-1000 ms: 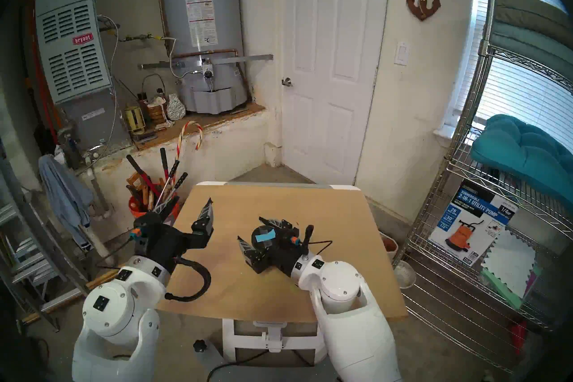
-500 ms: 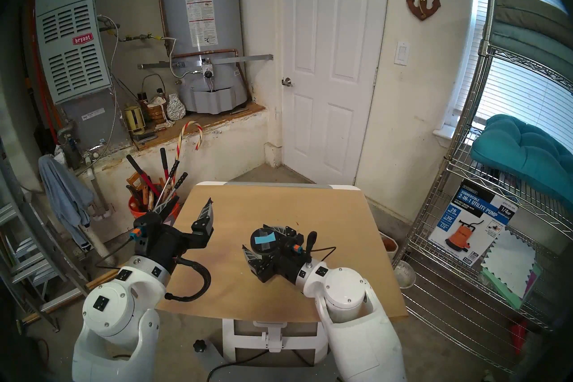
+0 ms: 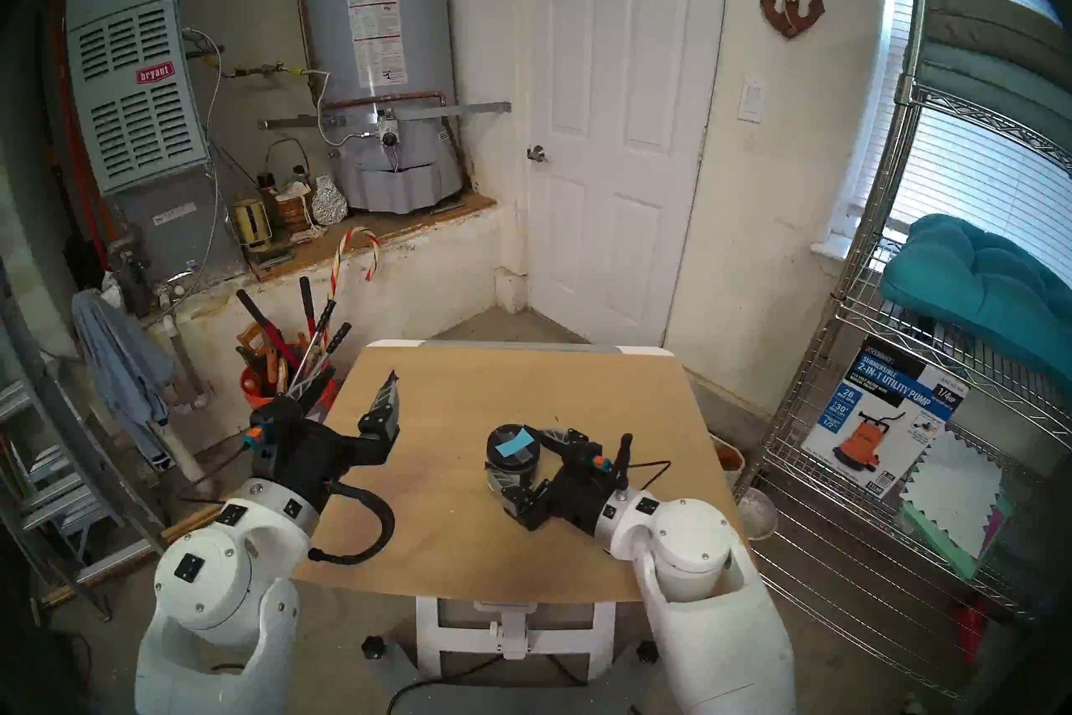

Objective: Open paint jar

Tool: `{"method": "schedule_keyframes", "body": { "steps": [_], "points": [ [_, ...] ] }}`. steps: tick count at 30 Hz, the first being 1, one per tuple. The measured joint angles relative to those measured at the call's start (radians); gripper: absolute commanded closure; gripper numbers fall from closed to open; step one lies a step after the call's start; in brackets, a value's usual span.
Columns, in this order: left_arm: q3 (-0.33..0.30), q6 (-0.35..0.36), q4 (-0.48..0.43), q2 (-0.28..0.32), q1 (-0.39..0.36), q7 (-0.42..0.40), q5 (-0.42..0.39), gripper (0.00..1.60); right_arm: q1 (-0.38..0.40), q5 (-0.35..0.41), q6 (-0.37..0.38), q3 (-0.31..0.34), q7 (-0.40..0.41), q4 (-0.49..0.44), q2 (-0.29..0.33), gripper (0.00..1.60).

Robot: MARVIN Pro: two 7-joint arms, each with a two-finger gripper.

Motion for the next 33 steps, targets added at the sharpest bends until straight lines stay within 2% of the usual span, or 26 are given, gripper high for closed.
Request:
{"method": "schedule_keyframes", "body": {
  "steps": [3,9,23,28,33],
  "points": [
    [0.000,0.000,0.000,0.000,0.000,0.000,0.000,0.00,-0.006,0.029,0.039,0.029,0.045,-0.009,0.019,0.00],
    [0.000,0.000,0.000,0.000,0.000,0.000,0.000,0.00,-0.005,0.040,0.064,0.036,0.078,-0.012,0.033,0.00],
    [0.000,0.000,0.000,-0.001,0.000,-0.001,0.001,0.00,0.010,0.030,0.059,0.000,0.072,-0.009,0.016,0.00],
    [0.000,0.000,0.000,-0.001,0.000,-0.001,0.001,0.00,0.010,0.015,0.031,-0.002,0.048,-0.008,0.006,0.00],
    [-0.001,0.000,0.000,-0.002,0.000,-0.001,0.001,0.00,0.013,0.042,0.008,-0.001,0.042,0.003,-0.017,0.00]
  ]
}}
